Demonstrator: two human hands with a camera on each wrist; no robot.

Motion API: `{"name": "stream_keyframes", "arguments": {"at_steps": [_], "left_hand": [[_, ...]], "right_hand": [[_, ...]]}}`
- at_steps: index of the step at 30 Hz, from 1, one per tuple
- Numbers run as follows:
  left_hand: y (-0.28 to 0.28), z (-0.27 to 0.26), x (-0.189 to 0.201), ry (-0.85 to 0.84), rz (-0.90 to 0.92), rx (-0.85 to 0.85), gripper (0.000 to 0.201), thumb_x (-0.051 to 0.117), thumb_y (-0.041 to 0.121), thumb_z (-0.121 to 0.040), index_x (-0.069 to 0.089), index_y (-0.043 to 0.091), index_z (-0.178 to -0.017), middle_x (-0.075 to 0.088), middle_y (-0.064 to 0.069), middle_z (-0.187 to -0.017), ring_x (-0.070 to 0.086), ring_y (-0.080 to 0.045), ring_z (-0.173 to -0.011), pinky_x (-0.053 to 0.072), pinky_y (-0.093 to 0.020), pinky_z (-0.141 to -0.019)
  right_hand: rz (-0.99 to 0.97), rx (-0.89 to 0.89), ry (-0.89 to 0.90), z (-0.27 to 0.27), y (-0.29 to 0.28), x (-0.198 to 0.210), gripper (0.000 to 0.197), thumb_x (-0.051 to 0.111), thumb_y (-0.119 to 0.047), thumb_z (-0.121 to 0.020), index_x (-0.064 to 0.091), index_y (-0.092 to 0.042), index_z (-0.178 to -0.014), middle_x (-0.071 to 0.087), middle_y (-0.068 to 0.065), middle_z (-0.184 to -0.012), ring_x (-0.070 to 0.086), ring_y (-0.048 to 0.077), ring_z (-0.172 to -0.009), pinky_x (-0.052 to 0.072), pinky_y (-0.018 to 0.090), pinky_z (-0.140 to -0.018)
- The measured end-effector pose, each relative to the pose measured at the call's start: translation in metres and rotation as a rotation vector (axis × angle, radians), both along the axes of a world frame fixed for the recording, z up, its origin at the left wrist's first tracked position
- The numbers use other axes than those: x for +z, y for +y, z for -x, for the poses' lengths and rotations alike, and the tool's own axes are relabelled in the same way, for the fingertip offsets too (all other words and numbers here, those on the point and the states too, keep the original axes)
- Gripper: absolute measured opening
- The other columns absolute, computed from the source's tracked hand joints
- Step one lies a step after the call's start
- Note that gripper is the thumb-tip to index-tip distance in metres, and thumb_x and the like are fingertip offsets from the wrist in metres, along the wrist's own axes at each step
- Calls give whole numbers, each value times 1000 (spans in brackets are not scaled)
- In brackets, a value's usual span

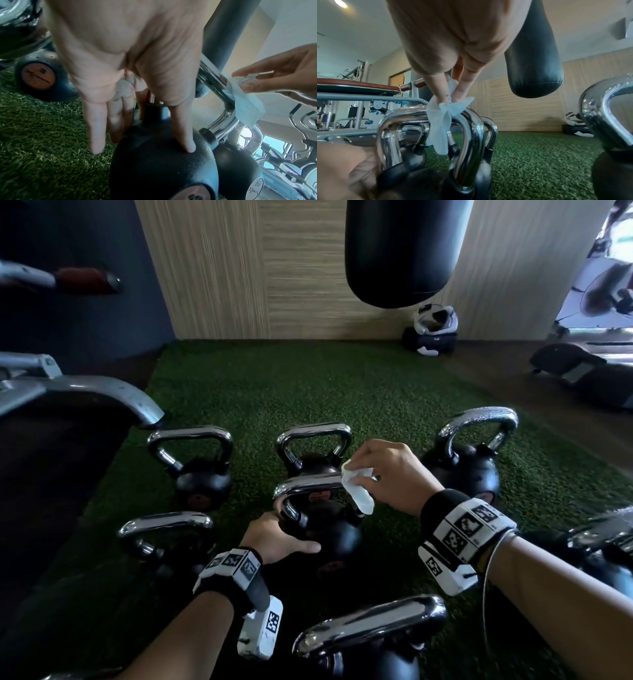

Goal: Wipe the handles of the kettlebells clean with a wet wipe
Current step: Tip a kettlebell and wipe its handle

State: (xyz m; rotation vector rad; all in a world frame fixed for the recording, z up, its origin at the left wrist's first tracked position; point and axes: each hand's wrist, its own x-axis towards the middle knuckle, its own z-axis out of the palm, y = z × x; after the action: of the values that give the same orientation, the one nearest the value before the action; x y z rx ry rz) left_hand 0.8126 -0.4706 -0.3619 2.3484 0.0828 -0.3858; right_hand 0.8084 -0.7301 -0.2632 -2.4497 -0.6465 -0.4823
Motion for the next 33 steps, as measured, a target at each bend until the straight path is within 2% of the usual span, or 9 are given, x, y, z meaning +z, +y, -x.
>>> {"name": "stream_keyframes", "arguments": {"at_steps": [2,7,10,14,17,22,25,29,33], "left_hand": [[0,-1,-3,-11,7,2,60,95,62,-48,68,36,-96,68,13,-99,71,-13,-96,59,-32,-90],[-2,5,-8,-54,43,15,59,95,63,-46,60,37,-87,65,19,-93,71,-12,-94,59,-32,-91],[-3,5,-12,-48,80,33,68,95,67,-40,53,36,-84,68,13,-100,74,-15,-93,61,-37,-89],[-3,6,-13,-68,139,34,60,99,56,-46,57,35,-84,67,15,-96,73,-14,-93,61,-37,-89],[-5,9,-14,-62,175,49,60,100,54,-45,62,33,-86,69,15,-93,73,-12,-92,61,-36,-89],[-4,11,-12,-49,227,64,76,98,61,-36,75,29,-101,78,11,-96,74,-4,-88,64,-35,-80],[-3,12,-16,-61,225,77,78,97,65,-34,75,32,-101,78,12,-95,74,-5,-91,64,-36,-80],[-2,13,-19,-89,181,69,85,94,74,-31,74,35,-105,78,13,-96,73,-7,-91,63,-38,-83],[-4,19,-4,-104,34,14,70,93,68,-47,70,30,-101,73,14,-96,68,-7,-95,56,-28,-87]], "right_hand": [[3,60,-30,0,11,0,19,76,-4,-84,83,-14,-99,76,-2,-99,64,2,-82,46,5,-82],[44,33,68,2,10,3,34,50,-27,-88,80,-11,-91,78,3,-95,73,17,-89,57,32,-87],[88,-77,76,-3,-8,-4,25,57,-12,-90,80,-5,-93,79,12,-94,74,27,-90,58,39,-85],[-15,-84,-65,1,-9,-19,29,57,2,-85,82,-6,-98,80,5,-103,74,12,-94,49,7,-92],[-141,-198,-36,-3,-20,-32,31,68,6,-84,85,-17,-97,80,-6,-95,69,-7,-84,45,0,-80],[-306,-359,306,-8,-36,-58,17,80,-16,-88,84,-28,-98,79,-11,-87,70,-2,-79,58,25,-76],[-390,-373,351,-13,-36,-67,14,81,-15,-86,84,-24,-96,79,-9,-84,70,4,-75,57,25,-71],[-548,-338,636,-14,-28,-82,12,74,11,-84,81,2,-89,74,3,-69,64,4,-56,55,23,-58],[-535,-309,685,-18,-32,-85,13,72,12,-86,79,2,-82,76,7,-71,68,12,-63,59,26,-64]]}}
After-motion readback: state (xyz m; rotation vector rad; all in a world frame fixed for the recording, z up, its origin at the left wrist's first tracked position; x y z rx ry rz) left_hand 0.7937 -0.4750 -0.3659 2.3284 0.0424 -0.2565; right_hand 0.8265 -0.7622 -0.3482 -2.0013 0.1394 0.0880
